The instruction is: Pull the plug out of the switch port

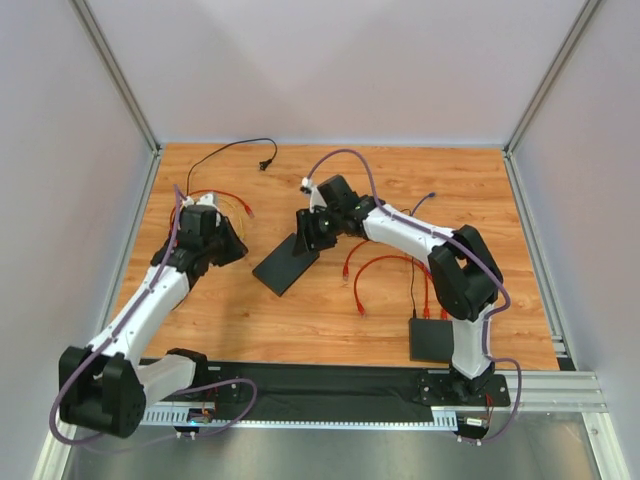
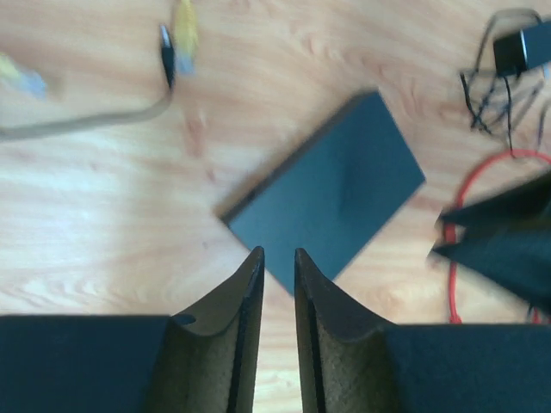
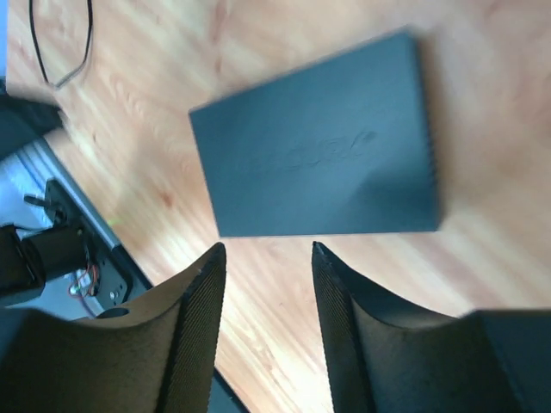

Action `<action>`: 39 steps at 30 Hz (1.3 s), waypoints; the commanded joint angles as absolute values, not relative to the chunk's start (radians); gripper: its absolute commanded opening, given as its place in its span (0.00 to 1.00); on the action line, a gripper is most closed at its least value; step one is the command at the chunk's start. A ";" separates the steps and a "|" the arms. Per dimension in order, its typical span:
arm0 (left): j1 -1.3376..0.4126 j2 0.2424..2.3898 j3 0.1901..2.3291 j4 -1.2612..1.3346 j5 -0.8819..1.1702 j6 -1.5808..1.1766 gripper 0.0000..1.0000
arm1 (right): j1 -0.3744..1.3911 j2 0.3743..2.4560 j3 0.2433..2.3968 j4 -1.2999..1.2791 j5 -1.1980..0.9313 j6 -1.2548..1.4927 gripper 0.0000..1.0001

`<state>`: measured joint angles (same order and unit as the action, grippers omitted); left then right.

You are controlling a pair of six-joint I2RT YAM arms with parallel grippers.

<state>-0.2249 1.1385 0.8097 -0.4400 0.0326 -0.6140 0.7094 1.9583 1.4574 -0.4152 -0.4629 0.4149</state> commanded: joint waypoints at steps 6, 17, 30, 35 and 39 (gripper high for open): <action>-0.224 0.945 0.457 -0.258 0.302 -0.879 0.37 | 0.649 2.106 1.801 -0.702 -0.443 0.193 0.54; -0.222 1.104 0.391 -0.017 0.411 -0.994 0.48 | 0.627 2.232 1.868 -0.696 -0.499 0.179 0.56; -0.222 1.292 0.374 0.123 0.413 -1.065 0.47 | 0.601 2.264 1.841 -0.681 -0.474 0.173 0.55; -0.221 1.345 0.374 0.156 0.407 -1.074 0.47 | 0.587 2.304 1.871 -0.704 -0.483 0.163 0.54; -0.215 1.359 0.382 0.150 0.391 -1.071 0.45 | 0.588 2.319 1.846 -0.693 -0.514 0.172 0.51</action>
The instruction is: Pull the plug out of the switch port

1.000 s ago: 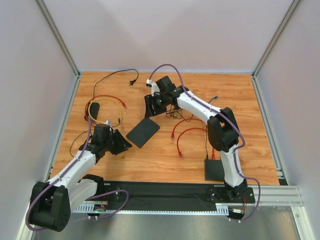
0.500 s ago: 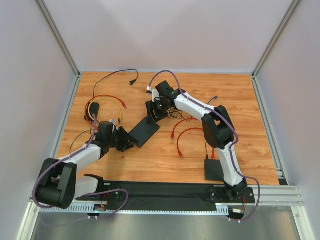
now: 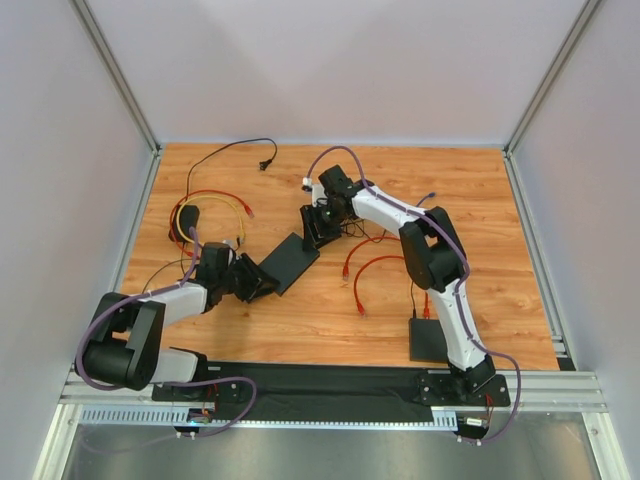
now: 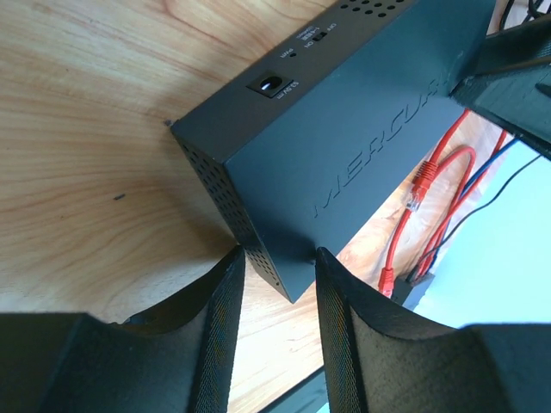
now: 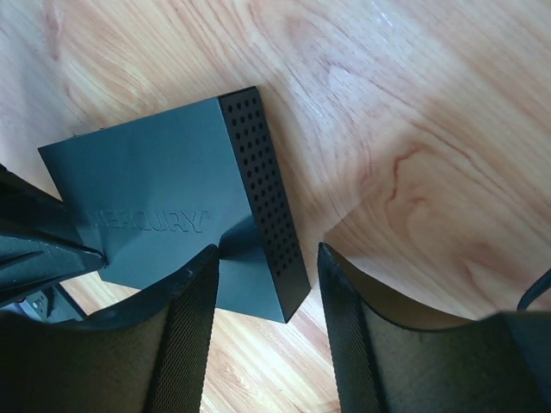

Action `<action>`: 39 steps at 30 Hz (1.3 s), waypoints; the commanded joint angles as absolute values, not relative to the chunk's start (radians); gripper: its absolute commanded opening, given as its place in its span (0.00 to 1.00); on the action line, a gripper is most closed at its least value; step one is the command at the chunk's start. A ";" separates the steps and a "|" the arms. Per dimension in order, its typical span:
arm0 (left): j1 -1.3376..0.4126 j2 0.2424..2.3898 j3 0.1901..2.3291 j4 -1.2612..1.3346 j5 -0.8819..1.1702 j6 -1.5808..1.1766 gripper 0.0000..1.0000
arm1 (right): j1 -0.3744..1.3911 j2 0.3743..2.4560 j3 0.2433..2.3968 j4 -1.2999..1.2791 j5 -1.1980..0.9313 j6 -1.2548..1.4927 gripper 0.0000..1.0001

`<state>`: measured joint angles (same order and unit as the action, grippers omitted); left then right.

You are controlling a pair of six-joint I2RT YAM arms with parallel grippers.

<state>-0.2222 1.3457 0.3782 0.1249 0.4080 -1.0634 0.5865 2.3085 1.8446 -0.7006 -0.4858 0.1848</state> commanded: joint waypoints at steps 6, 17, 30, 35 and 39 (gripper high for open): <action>-0.172 1.364 0.436 0.068 0.368 -1.005 0.43 | 0.589 2.281 1.744 -0.606 -0.571 0.235 0.43; -0.103 1.519 0.684 -0.063 0.373 -0.818 0.36 | 0.640 2.152 1.390 -0.169 -0.620 0.645 0.32; -0.058 1.519 0.796 -0.156 0.370 -0.744 0.37 | 0.651 2.122 1.506 -0.392 -0.479 0.520 0.43; -0.058 1.398 0.747 -0.207 0.325 -0.724 0.44 | 0.623 2.016 1.514 -0.527 -0.352 0.382 0.59; -0.058 1.175 0.703 -0.262 0.313 -0.719 0.47 | 0.606 1.902 1.482 -0.687 -0.149 0.288 0.61</action>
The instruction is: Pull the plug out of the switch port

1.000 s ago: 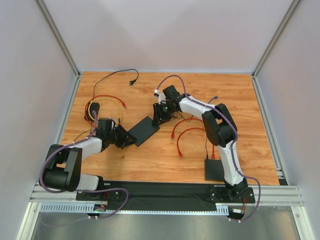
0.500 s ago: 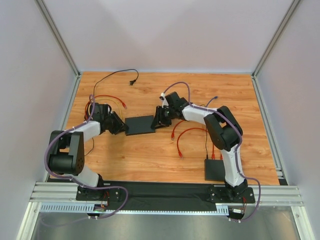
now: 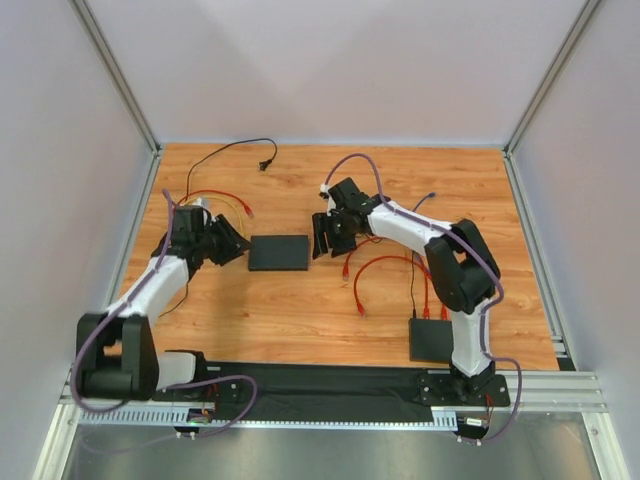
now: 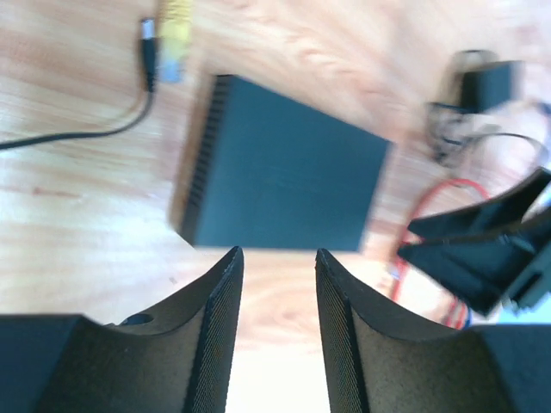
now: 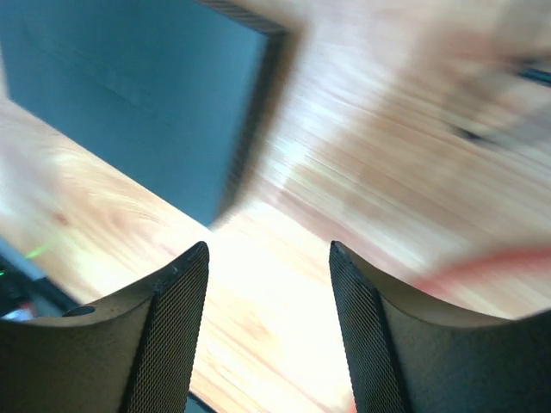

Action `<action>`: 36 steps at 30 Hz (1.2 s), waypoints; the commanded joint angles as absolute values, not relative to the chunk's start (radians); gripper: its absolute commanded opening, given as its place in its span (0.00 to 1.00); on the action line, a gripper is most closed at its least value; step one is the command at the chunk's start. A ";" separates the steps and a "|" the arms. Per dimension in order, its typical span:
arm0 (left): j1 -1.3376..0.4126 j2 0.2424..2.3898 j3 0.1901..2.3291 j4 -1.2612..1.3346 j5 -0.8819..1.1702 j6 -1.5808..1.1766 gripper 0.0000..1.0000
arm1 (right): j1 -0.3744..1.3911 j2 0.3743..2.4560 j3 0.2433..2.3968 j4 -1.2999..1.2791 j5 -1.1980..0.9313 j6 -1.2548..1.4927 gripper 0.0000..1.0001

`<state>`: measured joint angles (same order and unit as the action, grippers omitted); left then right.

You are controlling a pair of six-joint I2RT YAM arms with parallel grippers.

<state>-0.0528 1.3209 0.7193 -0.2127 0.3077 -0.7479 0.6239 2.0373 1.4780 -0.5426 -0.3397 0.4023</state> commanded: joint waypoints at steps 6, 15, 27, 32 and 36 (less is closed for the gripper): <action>-0.100 0.908 0.641 -0.321 0.365 -0.745 0.50 | 0.565 1.655 1.292 -0.808 0.095 0.331 0.60; -0.247 0.781 0.534 -0.216 0.491 -0.850 0.49 | 0.321 1.261 0.913 -0.853 0.130 0.592 0.56; -0.299 0.744 0.518 -0.216 0.676 -0.841 0.50 | 0.066 1.034 0.792 -0.960 0.242 0.862 0.43; -0.325 0.745 0.564 -0.287 0.712 -0.786 0.50 | 0.066 1.020 0.750 -1.073 0.256 1.036 0.41; -0.334 0.765 0.587 -0.316 0.735 -0.758 0.50 | 0.066 1.002 0.697 -1.118 0.264 1.135 0.41</action>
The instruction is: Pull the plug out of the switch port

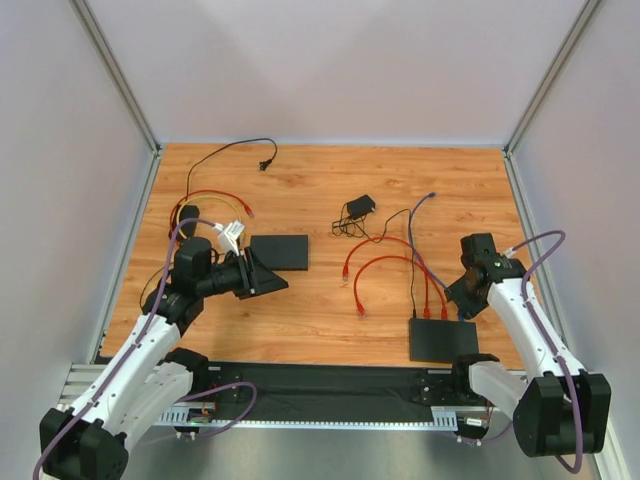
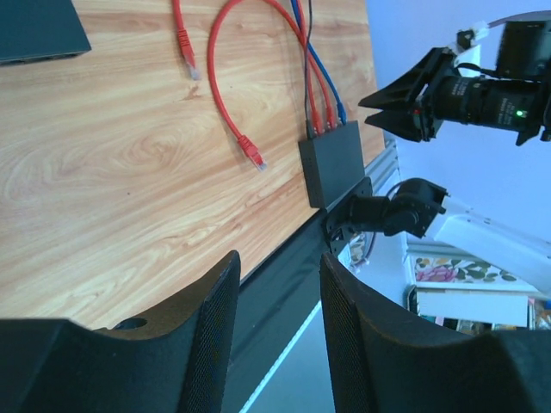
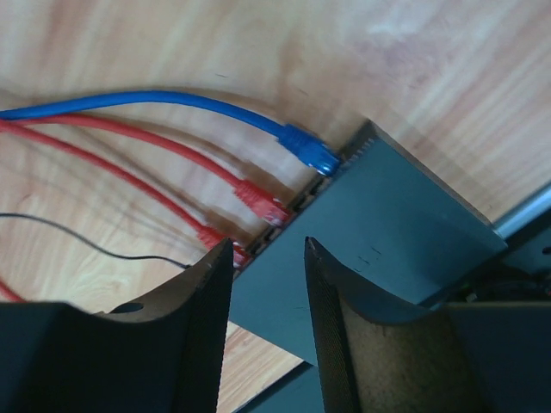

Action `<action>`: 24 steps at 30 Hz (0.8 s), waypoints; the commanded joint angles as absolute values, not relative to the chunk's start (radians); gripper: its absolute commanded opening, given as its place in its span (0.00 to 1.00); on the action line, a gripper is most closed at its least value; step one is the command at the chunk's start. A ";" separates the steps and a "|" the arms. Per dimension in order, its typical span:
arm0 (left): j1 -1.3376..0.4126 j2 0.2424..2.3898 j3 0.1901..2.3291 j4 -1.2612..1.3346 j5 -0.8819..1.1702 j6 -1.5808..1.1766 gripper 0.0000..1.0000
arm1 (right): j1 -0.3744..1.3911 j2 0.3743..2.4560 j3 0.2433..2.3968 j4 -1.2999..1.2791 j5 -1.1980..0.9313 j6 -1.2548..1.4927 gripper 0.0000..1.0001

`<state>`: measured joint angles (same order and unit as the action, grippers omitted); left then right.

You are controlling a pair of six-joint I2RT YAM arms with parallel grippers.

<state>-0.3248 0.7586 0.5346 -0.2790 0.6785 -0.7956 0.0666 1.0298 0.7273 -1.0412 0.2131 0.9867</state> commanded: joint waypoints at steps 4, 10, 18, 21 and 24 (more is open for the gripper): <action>-0.356 0.779 0.610 -0.350 0.738 -0.732 0.50 | 0.064 0.970 0.686 -1.137 0.314 1.210 0.40; -0.414 0.772 0.598 -0.342 0.693 -0.747 0.50 | 0.061 0.943 0.672 -1.192 0.310 1.287 0.28; -0.466 0.863 0.647 -0.327 0.646 -0.742 0.49 | 0.063 0.905 0.578 -1.135 0.178 1.229 0.00; -0.471 0.883 0.653 -0.325 0.638 -0.744 0.49 | 0.063 0.922 0.583 -1.181 0.230 1.194 0.00; -0.477 0.884 0.641 -0.313 0.623 -0.755 0.49 | 0.064 0.928 0.586 -1.184 0.233 1.184 0.00</action>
<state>-0.4667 0.8848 0.6144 -0.3283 0.6415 -0.7498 0.0643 0.9260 0.5808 -1.1641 0.2073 1.2018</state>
